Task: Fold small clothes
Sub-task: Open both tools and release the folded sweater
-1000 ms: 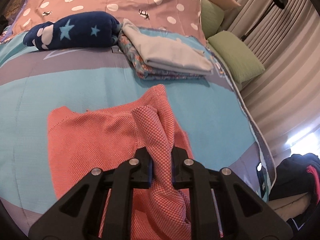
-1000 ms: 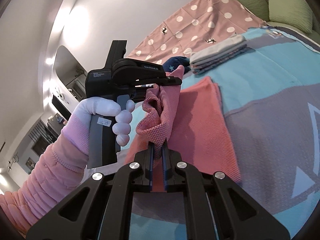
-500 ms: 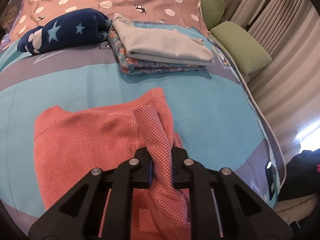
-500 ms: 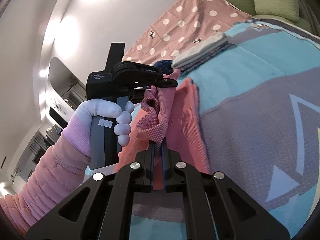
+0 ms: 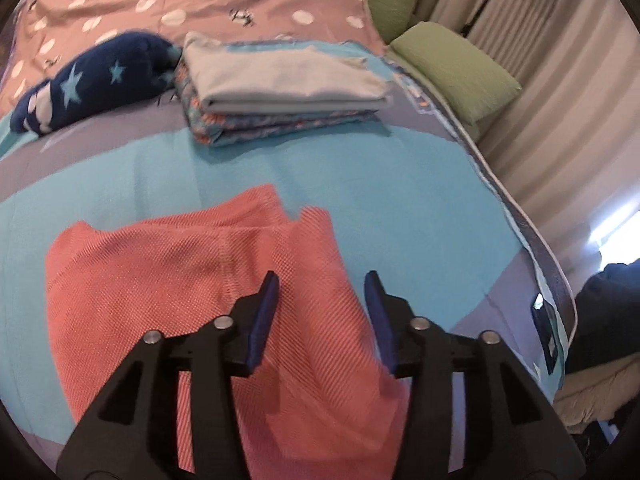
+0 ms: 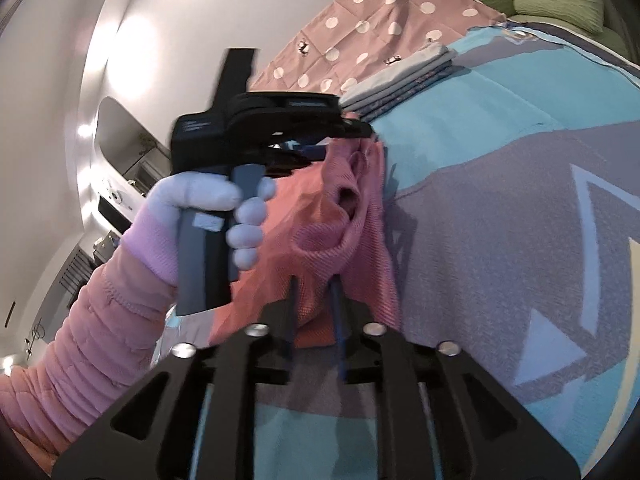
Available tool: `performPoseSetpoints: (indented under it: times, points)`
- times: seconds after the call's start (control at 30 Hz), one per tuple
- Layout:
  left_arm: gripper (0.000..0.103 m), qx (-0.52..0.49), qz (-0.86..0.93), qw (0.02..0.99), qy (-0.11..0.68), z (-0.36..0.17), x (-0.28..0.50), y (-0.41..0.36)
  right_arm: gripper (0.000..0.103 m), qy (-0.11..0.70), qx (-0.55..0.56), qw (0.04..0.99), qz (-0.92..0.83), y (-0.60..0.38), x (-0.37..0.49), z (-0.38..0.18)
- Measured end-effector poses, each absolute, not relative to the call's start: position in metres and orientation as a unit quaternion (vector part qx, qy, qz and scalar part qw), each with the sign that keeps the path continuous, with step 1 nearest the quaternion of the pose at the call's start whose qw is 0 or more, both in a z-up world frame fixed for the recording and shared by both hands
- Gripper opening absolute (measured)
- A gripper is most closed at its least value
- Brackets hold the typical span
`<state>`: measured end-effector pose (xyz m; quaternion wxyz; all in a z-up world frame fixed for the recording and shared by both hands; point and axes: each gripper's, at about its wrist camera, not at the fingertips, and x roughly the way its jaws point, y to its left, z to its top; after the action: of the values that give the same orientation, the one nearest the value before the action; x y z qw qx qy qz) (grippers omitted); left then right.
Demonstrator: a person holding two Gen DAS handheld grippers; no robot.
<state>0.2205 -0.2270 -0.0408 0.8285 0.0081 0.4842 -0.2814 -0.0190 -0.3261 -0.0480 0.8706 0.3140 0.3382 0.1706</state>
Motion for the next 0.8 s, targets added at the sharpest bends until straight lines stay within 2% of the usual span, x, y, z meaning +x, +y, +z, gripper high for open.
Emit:
performPoseSetpoints:
  times: [0.13,0.23,0.43,0.63,0.7,0.8]
  points:
    - [0.061,0.023,-0.306,0.843,0.442,-0.018,0.196,-0.216,0.031,0.34,0.317,0.872,0.155,-0.34,-0.023,-0.048]
    - [0.065,0.038,-0.31,0.854,0.417,-0.01,0.171,-0.192,0.032,0.333,0.315,0.875,0.155,-0.347,-0.026,-0.046]
    - [0.066,0.072,-0.271,0.873,0.4,-0.025,0.118,-0.135,0.032,0.325,0.22,0.903,0.176,-0.326,-0.017,-0.025]
    - [0.069,0.072,-0.223,0.883,0.406,-0.046,0.072,-0.08,0.031,0.365,0.164,0.901,0.17,-0.31,0.012,-0.028]
    - [0.069,0.072,-0.223,0.88,0.414,-0.052,0.062,-0.073,0.004,0.389,0.174,0.888,0.172,-0.311,0.017,-0.037]
    - [0.069,0.086,-0.227,0.875,0.419,-0.062,0.051,-0.07,0.002,0.39,0.248,0.866,0.193,-0.331,0.014,-0.042]
